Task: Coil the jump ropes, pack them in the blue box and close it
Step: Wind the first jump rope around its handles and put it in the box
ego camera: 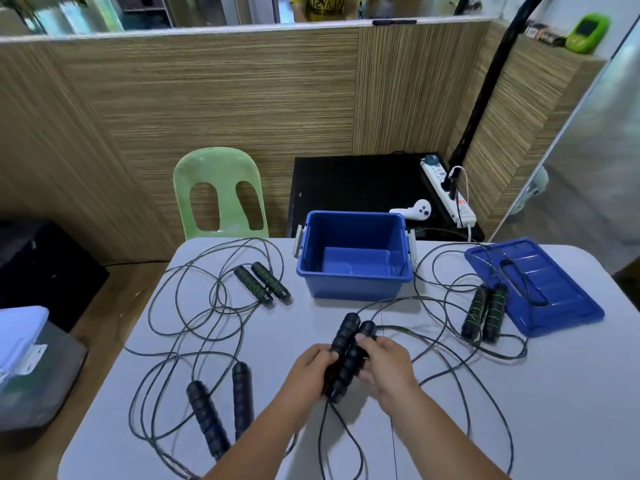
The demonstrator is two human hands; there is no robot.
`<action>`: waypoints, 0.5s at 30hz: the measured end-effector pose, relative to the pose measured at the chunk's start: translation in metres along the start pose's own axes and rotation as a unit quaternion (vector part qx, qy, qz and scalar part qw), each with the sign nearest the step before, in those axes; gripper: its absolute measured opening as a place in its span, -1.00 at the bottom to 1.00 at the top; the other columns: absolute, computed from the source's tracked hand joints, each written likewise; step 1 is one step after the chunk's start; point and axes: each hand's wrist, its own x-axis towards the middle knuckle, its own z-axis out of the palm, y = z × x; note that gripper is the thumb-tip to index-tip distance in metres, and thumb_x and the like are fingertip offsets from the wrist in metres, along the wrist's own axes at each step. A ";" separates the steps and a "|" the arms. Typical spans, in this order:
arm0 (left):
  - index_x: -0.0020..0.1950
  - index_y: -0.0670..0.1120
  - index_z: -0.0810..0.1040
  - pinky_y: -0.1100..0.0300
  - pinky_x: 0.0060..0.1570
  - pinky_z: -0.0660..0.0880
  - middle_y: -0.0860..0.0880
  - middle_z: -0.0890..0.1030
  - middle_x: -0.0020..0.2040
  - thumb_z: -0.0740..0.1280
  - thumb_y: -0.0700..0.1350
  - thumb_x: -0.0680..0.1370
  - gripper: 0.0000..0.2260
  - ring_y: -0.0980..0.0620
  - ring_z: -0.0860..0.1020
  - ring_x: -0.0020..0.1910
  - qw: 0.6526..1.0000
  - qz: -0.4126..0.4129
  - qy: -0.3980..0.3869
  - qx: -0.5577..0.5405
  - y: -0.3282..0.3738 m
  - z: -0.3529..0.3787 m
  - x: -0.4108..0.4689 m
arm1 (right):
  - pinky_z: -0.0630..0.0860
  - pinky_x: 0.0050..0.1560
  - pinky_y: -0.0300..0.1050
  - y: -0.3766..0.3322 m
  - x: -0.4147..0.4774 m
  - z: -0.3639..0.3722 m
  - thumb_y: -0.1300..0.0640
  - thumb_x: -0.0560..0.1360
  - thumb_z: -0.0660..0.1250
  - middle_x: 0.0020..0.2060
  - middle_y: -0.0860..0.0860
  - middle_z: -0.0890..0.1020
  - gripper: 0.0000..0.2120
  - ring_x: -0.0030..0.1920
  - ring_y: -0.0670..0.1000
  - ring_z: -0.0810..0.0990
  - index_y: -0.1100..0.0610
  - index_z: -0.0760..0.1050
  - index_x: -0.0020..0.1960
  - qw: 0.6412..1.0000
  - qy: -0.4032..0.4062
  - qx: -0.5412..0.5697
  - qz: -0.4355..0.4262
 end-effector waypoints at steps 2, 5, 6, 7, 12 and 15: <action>0.18 -0.16 0.55 0.03 -0.20 0.59 -0.30 0.70 0.05 0.22 -0.17 0.67 -0.83 -0.16 0.67 -0.10 1.000 -0.002 -0.016 -0.018 0.000 0.002 -0.008 | 0.70 -0.06 0.04 0.000 -0.001 -0.002 0.18 0.55 0.45 -0.08 0.22 0.75 -0.88 -0.04 0.21 0.75 0.24 0.61 0.01 1.000 -0.001 -0.010 -0.013; 0.15 -0.09 0.56 0.05 -0.26 0.57 -0.28 0.68 0.07 0.25 -0.17 0.67 -0.88 -0.16 0.66 -0.13 0.999 0.036 -0.007 0.010 -0.001 0.007 -0.015 | 0.68 -0.05 0.01 -0.001 -0.004 -0.003 0.14 0.58 0.42 -0.13 0.18 0.76 -0.84 -0.06 0.17 0.76 0.26 0.62 0.03 1.000 -0.001 -0.011 -0.024; 0.13 -0.06 0.58 0.06 -0.29 0.57 -0.27 0.67 0.06 0.28 -0.18 0.66 -0.89 -0.15 0.65 -0.17 0.998 0.060 0.007 0.024 -0.002 0.009 -0.016 | 0.68 0.01 0.04 0.000 -0.004 -0.003 0.11 0.58 0.41 -0.12 0.17 0.76 -0.80 -0.05 0.17 0.76 0.26 0.62 0.03 1.000 -0.001 -0.003 -0.020; 0.12 -0.04 0.59 0.07 -0.32 0.57 -0.24 0.67 0.04 0.31 -0.20 0.64 -0.89 -0.13 0.65 -0.20 0.994 0.091 0.025 0.049 -0.003 0.012 -0.018 | 0.67 0.08 0.09 -0.001 -0.003 -0.002 0.07 0.58 0.41 -0.10 0.18 0.76 -0.77 -0.03 0.17 0.76 0.26 0.62 0.04 1.000 -0.004 0.012 -0.010; 0.22 0.20 0.51 0.20 -0.01 0.53 0.20 0.59 0.09 0.38 -0.01 0.56 -0.75 0.24 0.59 -0.04 0.921 0.232 0.111 0.292 -0.011 0.027 -0.026 | 0.67 -0.04 0.08 -0.007 -0.009 0.005 -0.21 0.52 0.40 -0.01 0.20 0.75 -0.54 -0.03 0.21 0.75 0.17 0.60 0.16 0.993 -0.016 0.097 0.057; 0.43 0.27 0.39 0.30 0.07 0.47 0.23 0.44 0.17 0.30 0.15 0.58 -0.60 0.24 0.54 0.08 0.876 0.288 0.096 0.375 -0.013 0.035 -0.031 | 0.68 -0.09 0.07 -0.013 -0.013 0.004 -0.33 0.42 0.44 -0.08 0.20 0.73 -0.38 -0.05 0.22 0.75 0.23 0.62 0.09 0.980 -0.035 0.155 0.121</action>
